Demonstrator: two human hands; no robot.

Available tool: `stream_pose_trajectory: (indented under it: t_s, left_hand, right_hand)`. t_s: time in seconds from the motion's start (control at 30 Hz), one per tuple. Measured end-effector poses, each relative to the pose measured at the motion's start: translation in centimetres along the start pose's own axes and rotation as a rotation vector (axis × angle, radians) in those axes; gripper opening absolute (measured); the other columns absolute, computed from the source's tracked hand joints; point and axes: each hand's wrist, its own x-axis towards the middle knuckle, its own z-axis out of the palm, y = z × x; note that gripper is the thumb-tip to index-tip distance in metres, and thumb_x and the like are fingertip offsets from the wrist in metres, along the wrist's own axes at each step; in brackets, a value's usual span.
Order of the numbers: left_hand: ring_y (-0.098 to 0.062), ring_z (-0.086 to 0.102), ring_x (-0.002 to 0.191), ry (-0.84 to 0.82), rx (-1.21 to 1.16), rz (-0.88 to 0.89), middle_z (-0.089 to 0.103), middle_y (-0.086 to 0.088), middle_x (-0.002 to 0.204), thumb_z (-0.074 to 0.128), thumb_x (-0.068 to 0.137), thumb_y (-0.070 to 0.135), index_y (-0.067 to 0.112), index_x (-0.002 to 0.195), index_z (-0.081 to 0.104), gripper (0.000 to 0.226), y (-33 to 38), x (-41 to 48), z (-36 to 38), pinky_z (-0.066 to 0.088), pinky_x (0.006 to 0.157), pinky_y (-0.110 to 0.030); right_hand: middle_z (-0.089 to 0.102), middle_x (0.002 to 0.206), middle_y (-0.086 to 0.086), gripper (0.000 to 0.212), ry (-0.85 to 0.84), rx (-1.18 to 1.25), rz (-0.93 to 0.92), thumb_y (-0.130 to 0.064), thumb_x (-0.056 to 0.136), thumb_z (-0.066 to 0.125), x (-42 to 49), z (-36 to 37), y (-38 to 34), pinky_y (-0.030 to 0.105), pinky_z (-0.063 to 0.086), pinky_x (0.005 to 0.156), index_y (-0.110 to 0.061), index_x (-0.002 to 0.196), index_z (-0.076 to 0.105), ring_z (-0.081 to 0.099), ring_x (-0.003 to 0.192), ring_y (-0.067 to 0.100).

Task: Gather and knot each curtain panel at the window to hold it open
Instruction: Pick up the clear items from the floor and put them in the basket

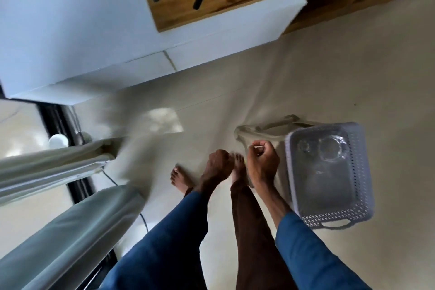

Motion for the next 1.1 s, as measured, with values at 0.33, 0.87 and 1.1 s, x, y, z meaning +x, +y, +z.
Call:
stream_pose_trajectory:
  t_s: [0.33,0.87,1.1]
  left_hand:
    - [-0.044,0.065,0.097,0.223,0.031,-0.199,0.070,-0.023,0.102,0.046,0.083,0.021,0.004,0.094,0.069,0.031,-18.6,-5.3,-16.8,0.052,0.077,-0.039]
    - [-0.039,0.058,0.112,0.673,-0.168,-0.425,0.061,-0.019,0.120,0.047,0.087,0.010,0.007,0.117,0.057,0.031,-31.0,-7.3,-37.0,0.047,0.088,-0.041]
    - [-0.036,0.059,0.114,0.780,-0.340,-0.434,0.063,-0.016,0.120,0.050,0.085,0.011,0.006,0.116,0.058,0.033,-35.3,-0.8,-46.5,0.050,0.092,-0.043]
  right_hand:
    - [0.074,0.104,0.010,0.023,-0.587,-0.386,-0.083,-0.016,0.087,0.061,-12.6,19.5,-6.7,0.023,0.043,0.074,-0.011,0.108,0.070,0.066,0.097,0.027]
    - [0.067,0.065,-0.010,0.007,-0.986,-0.622,-0.357,-0.018,0.084,0.063,-22.1,42.7,-19.4,0.009,0.046,0.049,-0.022,0.083,0.068,0.061,0.053,0.003]
    - [0.070,0.061,0.006,0.016,-1.127,-0.703,-0.329,-0.016,0.085,0.061,-22.3,52.5,-20.7,0.028,0.047,0.048,-0.014,0.071,0.069,0.058,0.047,0.019]
